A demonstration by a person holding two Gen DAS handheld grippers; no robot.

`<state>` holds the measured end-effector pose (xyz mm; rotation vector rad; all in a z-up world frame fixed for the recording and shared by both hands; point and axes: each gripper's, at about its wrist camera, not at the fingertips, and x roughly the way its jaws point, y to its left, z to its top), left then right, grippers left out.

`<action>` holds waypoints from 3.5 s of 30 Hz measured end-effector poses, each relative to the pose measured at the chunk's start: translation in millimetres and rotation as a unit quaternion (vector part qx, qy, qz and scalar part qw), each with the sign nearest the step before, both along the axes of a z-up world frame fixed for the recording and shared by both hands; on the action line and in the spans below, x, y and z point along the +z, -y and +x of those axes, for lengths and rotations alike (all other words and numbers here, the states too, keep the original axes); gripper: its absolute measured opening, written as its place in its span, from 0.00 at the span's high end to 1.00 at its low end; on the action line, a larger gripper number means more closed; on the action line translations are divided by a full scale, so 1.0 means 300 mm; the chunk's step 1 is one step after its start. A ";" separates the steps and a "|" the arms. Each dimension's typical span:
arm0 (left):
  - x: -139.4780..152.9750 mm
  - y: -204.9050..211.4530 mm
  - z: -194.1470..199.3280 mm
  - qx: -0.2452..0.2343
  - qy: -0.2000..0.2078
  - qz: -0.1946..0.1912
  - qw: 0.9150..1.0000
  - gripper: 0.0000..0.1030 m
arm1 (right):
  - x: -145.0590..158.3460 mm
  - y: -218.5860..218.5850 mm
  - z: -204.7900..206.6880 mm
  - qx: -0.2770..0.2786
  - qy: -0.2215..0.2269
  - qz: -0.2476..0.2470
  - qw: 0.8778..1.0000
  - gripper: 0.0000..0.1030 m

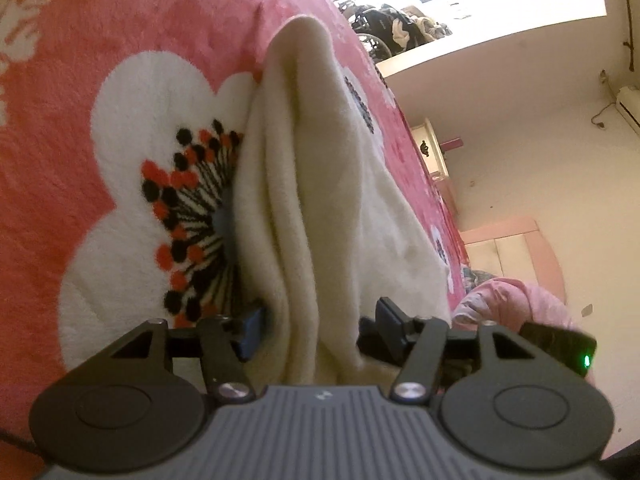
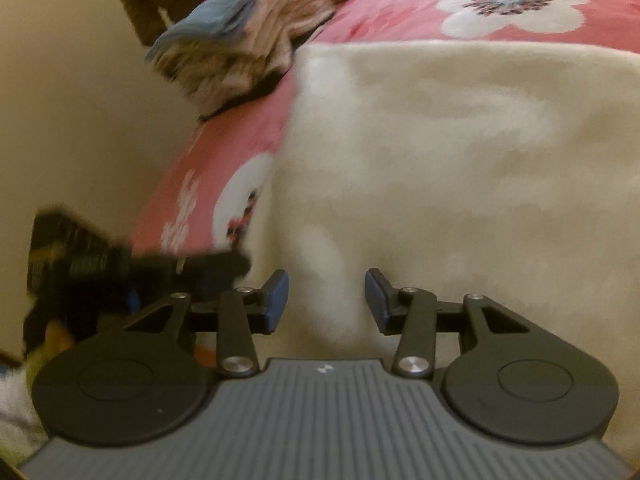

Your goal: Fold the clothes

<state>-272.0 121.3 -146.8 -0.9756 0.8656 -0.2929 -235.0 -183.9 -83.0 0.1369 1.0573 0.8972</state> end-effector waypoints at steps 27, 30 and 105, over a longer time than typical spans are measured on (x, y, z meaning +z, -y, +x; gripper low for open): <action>0.074 0.071 0.035 -0.045 0.022 0.118 0.992 0.34 | 0.074 0.165 0.031 -0.062 -0.015 0.100 0.993 0.49; 0.056 0.056 0.092 -0.034 0.006 0.088 0.996 0.34 | 0.057 0.151 0.025 -0.062 -0.019 0.102 0.993 0.49; 0.292 0.679 0.049 -0.151 0.312 0.428 0.835 0.68 | 0.355 0.072 0.261 -0.182 0.239 -0.120 0.946 0.66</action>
